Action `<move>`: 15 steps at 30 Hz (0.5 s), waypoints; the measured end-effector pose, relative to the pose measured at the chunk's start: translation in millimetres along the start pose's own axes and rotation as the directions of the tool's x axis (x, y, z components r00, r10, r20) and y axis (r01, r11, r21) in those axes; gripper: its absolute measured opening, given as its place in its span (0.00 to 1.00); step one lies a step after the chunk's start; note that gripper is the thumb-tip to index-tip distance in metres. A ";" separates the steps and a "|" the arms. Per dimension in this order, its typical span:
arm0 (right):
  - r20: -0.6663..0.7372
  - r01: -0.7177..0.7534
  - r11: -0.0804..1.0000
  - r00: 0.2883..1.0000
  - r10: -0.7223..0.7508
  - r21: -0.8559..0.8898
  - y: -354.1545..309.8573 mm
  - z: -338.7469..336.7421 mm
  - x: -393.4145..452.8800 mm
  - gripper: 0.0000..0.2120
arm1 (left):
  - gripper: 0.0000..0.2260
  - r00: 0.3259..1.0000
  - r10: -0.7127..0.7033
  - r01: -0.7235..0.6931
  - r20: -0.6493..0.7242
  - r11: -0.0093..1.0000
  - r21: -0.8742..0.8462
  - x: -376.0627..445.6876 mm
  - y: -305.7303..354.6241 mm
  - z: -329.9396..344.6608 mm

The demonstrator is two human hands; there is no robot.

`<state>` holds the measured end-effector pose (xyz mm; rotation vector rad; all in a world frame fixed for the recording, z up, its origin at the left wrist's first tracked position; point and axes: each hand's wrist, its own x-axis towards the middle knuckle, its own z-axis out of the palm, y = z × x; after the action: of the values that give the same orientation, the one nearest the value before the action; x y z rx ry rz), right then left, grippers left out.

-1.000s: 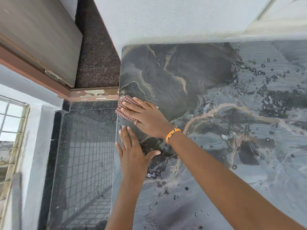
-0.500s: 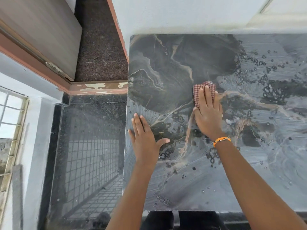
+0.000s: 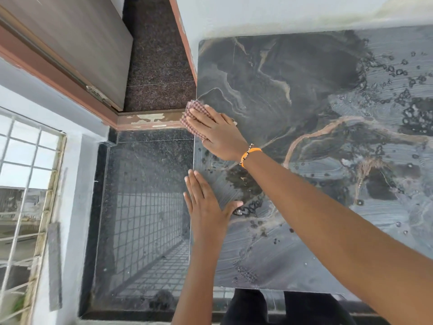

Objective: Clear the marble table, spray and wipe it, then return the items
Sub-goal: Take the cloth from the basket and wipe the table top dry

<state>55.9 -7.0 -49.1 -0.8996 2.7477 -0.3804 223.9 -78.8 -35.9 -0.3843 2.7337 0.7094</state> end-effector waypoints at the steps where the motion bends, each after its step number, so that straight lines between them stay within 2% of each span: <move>1: 0.016 0.058 0.998 0.998 -0.058 0.011 1.7 4.1 -16.5 0.28 | 0.54 1.000 -0.011 0.011 0.005 1.000 -0.012 -0.2 5.8 1.7; 4: 0.013 0.108 0.993 0.994 -0.109 0.056 22.2 7.2 -67.7 0.28 | 0.54 1.000 0.005 -0.005 0.016 1.000 0.014 3.5 29.7 10.4; 6: -0.028 0.026 0.998 0.999 -0.025 0.060 52.0 2.4 -101.9 0.29 | 0.53 0.998 0.055 -0.057 0.039 0.998 0.040 5.0 51.4 18.6; 9: -0.108 -0.175 0.982 0.977 0.182 0.075 108.2 -9.8 -154.2 0.29 | 0.53 0.983 0.161 -0.167 0.093 0.984 0.063 9.1 87.7 34.9; 12: -0.137 -0.392 0.912 0.903 0.407 0.125 168.0 -22.6 -207.4 0.30 | 0.52 0.963 0.226 -0.236 0.149 0.970 0.058 18.8 128.7 54.0; 15: -0.167 -0.572 0.803 0.786 0.595 0.168 213.5 -32.5 -252.3 0.30 | 0.49 0.947 0.266 -0.286 0.181 0.954 0.093 26.1 157.0 68.8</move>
<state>128.6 317.1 -52.0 0.0612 2.9696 -0.5162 163.3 83.6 -35.1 0.0857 2.6780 0.6108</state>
